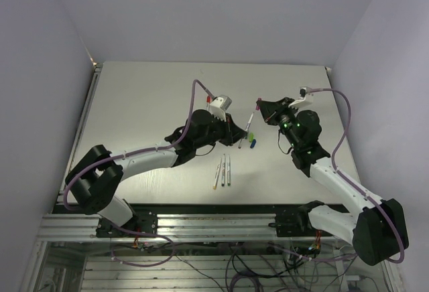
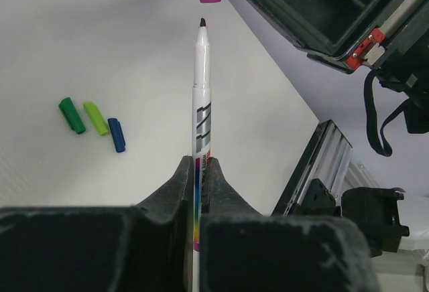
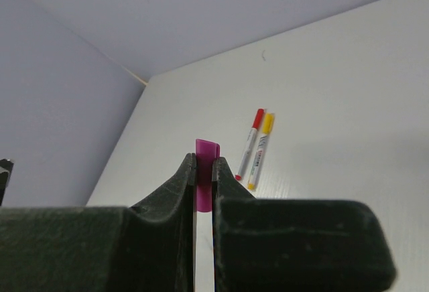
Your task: Insert the pens into the pen caps
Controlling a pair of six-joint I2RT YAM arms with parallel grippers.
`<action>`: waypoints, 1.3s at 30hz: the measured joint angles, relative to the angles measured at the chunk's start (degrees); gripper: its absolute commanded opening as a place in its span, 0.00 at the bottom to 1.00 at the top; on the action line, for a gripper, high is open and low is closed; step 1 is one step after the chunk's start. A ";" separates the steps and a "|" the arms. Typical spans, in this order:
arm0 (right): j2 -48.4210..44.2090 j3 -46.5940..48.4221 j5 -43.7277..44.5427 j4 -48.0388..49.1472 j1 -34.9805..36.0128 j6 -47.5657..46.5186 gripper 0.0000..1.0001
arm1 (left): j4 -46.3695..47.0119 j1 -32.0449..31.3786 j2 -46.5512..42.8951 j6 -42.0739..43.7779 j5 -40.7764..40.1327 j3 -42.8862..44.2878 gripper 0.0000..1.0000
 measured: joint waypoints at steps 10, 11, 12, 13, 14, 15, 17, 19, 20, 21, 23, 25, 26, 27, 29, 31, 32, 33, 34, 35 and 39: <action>0.00 -0.68 -2.03 5.35 0.00 2.64 0.00 | 1.49 -0.02 0.02 -0.66 0.20 0.00 0.07; 0.02 -0.68 -2.16 5.44 0.00 2.78 0.00 | 1.66 -0.02 0.02 -0.72 0.20 0.00 0.07; 0.04 -0.68 -2.32 5.51 0.00 2.91 0.00 | 1.90 -0.02 0.02 -0.81 0.17 0.00 0.07; 0.07 -0.68 -2.58 5.66 0.00 2.99 0.00 | 2.14 -0.02 0.02 -0.87 0.17 0.00 0.07; 0.07 -0.68 -2.69 5.66 0.00 3.02 0.00 | 2.40 -0.02 0.02 -0.94 0.17 0.00 0.07; 0.07 -0.68 -2.82 5.66 0.00 3.06 0.00 | 2.71 -0.02 0.02 -1.09 0.17 0.00 0.07; 0.07 -0.68 -3.13 5.68 0.00 3.10 0.00 | 3.17 -0.02 0.02 -1.27 0.17 0.00 0.07; 0.13 -0.68 -3.37 5.75 0.00 3.10 0.00 | 3.52 -0.02 0.02 -1.29 0.17 0.00 0.07; 0.17 -0.68 -3.52 5.88 0.00 3.13 0.00 | 3.61 -0.02 0.02 -1.29 0.15 0.00 0.07; 0.26 -0.68 -3.63 6.05 0.00 3.13 0.00 | 3.63 -0.02 0.02 -1.29 0.15 0.00 0.07; 0.28 -0.68 -3.87 6.10 0.00 3.13 0.00 | 3.65 -0.02 0.02 -1.29 0.13 0.00 0.07; 0.28 -0.68 -4.07 6.16 0.00 3.13 0.00 | 3.69 -0.02 0.02 -1.29 0.09 0.00 0.07; 0.28 -0.68 -4.17 6.16 0.00 3.10 0.00 | 3.74 -0.02 0.02 -1.29 0.04 0.00 0.07; 0.28 -0.70 -4.24 6.16 0.00 3.10 0.00 | 3.82 -0.02 0.02 -1.29 -0.09 -0.02 0.07; 0.26 -0.70 -4.26 6.21 0.00 3.10 0.00 | 3.98 -0.02 0.02 -1.31 -0.24 -0.02 0.07; 0.26 -0.70 -4.28 6.27 0.00 3.08 0.00 | 4.00 -0.02 0.02 -1.29 -0.31 -0.02 0.07; 0.26 -0.70 -4.28 6.29 0.00 3.08 0.00 | 4.02 -0.02 0.02 -1.29 -0.33 -0.02 0.07; 0.26 -0.70 -4.26 6.29 0.00 3.06 0.00 | 4.02 -0.02 0.02 -1.29 -0.33 -0.02 0.07; 0.26 -0.70 -4.26 6.32 0.00 3.06 0.00 | 4.02 -0.02 0.02 -1.29 -0.33 -0.02 0.07; 0.26 -0.72 -4.26 6.32 0.00 3.02 0.00 | 4.02 -0.02 0.02 -1.29 -0.33 -0.02 0.07; 0.24 -0.98 -4.17 6.58 0.00 2.80 0.00 | 4.02 -0.02 0.02 -1.29 -0.33 -0.02 0.07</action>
